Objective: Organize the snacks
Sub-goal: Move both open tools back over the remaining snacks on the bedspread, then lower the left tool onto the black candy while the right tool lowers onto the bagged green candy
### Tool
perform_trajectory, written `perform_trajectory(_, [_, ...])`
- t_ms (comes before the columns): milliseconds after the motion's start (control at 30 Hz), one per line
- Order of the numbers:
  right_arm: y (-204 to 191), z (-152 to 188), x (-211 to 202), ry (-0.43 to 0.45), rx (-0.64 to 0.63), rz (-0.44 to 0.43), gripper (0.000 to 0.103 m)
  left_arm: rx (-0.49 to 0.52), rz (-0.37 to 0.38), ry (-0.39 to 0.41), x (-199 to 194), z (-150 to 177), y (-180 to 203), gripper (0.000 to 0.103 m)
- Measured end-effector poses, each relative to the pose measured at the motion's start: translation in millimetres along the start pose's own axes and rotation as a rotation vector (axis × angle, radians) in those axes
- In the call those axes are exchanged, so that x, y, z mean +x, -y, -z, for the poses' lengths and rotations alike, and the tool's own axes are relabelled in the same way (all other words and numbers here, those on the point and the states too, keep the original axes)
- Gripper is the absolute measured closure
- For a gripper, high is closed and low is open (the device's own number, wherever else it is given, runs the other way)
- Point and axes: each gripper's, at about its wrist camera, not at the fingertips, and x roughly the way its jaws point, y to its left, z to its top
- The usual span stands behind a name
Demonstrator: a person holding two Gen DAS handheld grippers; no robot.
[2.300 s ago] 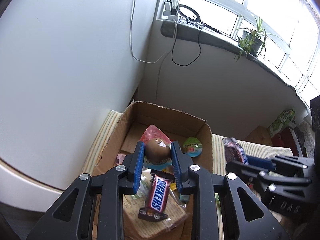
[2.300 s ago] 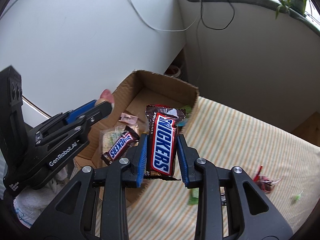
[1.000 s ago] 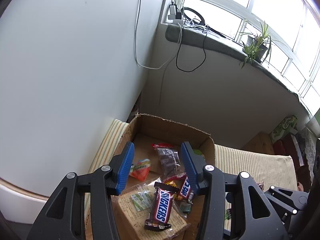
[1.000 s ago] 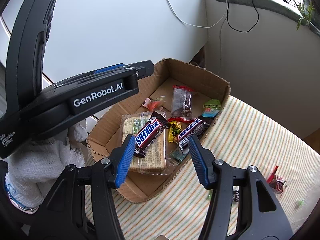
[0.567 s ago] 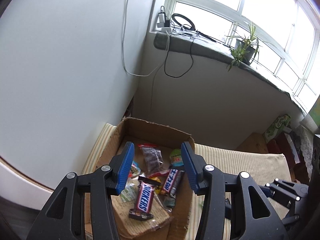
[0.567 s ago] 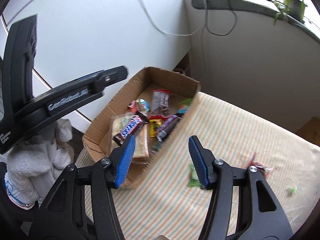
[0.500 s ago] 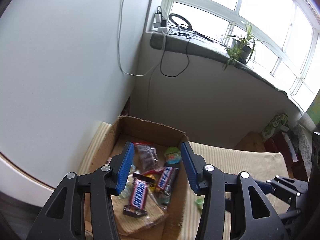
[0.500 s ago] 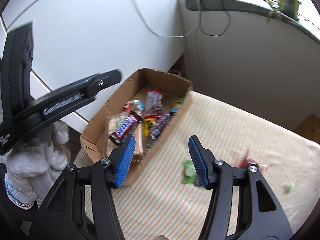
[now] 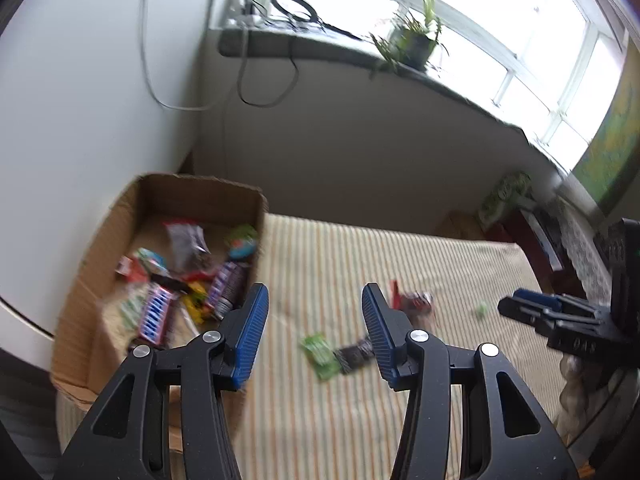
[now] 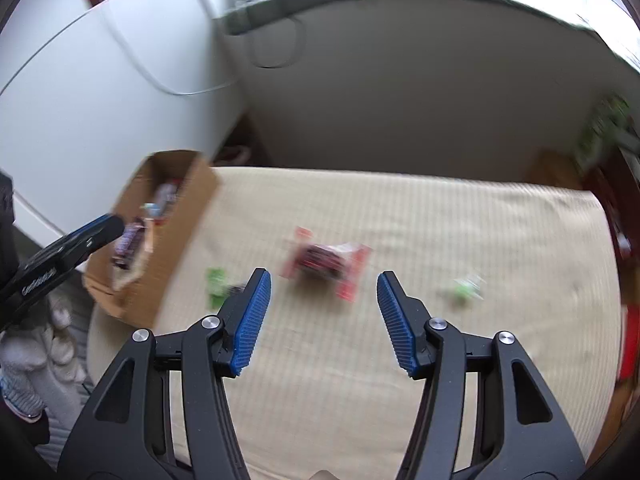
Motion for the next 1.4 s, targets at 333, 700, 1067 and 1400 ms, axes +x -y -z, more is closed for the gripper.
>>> perform_trajectory(333, [81.3, 35.5, 7.8, -0.044, 0.132, 0.087, 0.045, 0.069, 0.089, -0.119, 39.7, 25.4, 41.4, 0.055])
perform_trajectory(700, [97.1, 15.2, 24.0, -0.032, 0.032, 0.036, 0.045, 0.057, 0.122, -0.168, 73.9, 36.1, 42.6, 0.055])
perform_trajectory(1067, [104.3, -10.4, 64.7, -0.073, -0.138, -0.079, 0.045, 0.040, 0.108, -0.199, 106.1, 36.3, 36.9, 0.055])
perform_trajectory(1400, [100.9, -16.8, 92.0, -0.166, -0.246, -0.202, 0.045, 0.047, 0.098, -0.253, 107.8, 44.1, 32.1, 0.055])
